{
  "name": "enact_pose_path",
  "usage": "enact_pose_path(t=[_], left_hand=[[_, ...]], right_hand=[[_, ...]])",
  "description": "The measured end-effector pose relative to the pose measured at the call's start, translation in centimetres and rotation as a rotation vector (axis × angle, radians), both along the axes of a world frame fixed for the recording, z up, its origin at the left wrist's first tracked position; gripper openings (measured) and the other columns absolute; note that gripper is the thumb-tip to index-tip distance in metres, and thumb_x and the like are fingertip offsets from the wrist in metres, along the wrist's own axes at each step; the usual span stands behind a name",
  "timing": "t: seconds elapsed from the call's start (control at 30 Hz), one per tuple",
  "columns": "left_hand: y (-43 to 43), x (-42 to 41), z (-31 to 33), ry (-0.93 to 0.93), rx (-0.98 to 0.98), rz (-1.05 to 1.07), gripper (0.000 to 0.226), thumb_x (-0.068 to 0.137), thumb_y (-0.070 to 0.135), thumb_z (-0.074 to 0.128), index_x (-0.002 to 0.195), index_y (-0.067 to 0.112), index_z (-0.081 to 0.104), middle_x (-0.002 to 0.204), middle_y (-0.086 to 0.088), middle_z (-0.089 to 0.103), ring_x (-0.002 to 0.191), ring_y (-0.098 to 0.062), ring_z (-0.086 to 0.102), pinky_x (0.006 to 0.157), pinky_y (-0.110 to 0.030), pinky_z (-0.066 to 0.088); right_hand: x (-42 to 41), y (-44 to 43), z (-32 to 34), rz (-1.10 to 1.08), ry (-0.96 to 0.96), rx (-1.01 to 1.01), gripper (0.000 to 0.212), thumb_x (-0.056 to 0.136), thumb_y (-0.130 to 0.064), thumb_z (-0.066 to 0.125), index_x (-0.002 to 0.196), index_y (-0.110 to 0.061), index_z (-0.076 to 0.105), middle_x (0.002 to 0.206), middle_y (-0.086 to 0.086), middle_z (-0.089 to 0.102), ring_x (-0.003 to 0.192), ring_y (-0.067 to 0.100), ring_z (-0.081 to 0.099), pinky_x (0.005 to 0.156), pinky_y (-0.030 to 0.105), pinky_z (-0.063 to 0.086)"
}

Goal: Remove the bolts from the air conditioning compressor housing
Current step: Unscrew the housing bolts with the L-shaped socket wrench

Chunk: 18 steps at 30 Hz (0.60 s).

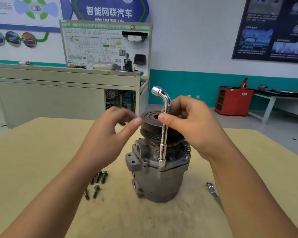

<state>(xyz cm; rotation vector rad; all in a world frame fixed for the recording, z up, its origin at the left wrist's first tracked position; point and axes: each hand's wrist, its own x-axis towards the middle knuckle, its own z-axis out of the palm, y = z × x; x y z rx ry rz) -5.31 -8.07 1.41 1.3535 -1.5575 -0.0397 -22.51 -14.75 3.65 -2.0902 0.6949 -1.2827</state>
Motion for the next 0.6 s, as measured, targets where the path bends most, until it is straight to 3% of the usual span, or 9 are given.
enact_pose_path(t=[0.1, 0.23, 0.4, 0.6], left_hand=[[-0.8, -1.7, 1.0, 0.132, -0.042, -0.155, 0.033, 0.079, 0.063, 0.045, 0.097, 0.04, 0.061, 0.107, 0.013, 0.062, 0.103, 0.003, 0.056, 0.09, -0.018, 0.043], [-2.2, -2.6, 1.8, 0.281, 0.016, -0.379, 0.029, 0.083, 0.043, 0.053, 0.104, 0.03, 0.067, 0.107, 0.008, 0.069, 0.105, -0.004, 0.061, 0.093, -0.026, 0.045], [-3.1, -2.8, 1.8, 0.414, -0.008, -0.601, 0.021, 0.083, 0.022, 0.058, 0.099, 0.025, 0.071, 0.102, 0.006, 0.073, 0.102, -0.007, 0.065, 0.084, -0.015, 0.048], [-3.7, -2.8, 1.6, 0.439, 0.01, -0.718, 0.028, 0.087, 0.014, 0.051, 0.109, 0.017, 0.067, 0.109, -0.001, 0.071, 0.108, -0.016, 0.064, 0.087, -0.021, 0.049]], right_hand=[[-0.3, -0.1, 0.2, 0.031, 0.006, 0.014, 0.013, 0.08, -0.02, 0.072, 0.074, -0.022, 0.061, 0.072, -0.003, 0.062, 0.074, 0.018, 0.061, 0.075, 0.042, 0.053], [-0.5, -0.2, 0.3, 0.062, 0.027, 0.018, 0.012, 0.083, -0.016, 0.069, 0.076, -0.024, 0.062, 0.072, -0.01, 0.061, 0.074, 0.009, 0.059, 0.073, 0.032, 0.049], [-0.6, -0.1, 0.5, 0.084, 0.059, 0.028, 0.017, 0.086, -0.013, 0.065, 0.08, -0.029, 0.065, 0.076, -0.014, 0.068, 0.081, 0.002, 0.064, 0.079, 0.026, 0.05], [-0.7, 0.1, 0.6, 0.16, 0.062, 0.08, 0.025, 0.09, -0.007, 0.058, 0.092, -0.031, 0.066, 0.093, -0.014, 0.072, 0.094, -0.001, 0.065, 0.085, 0.013, 0.05]])
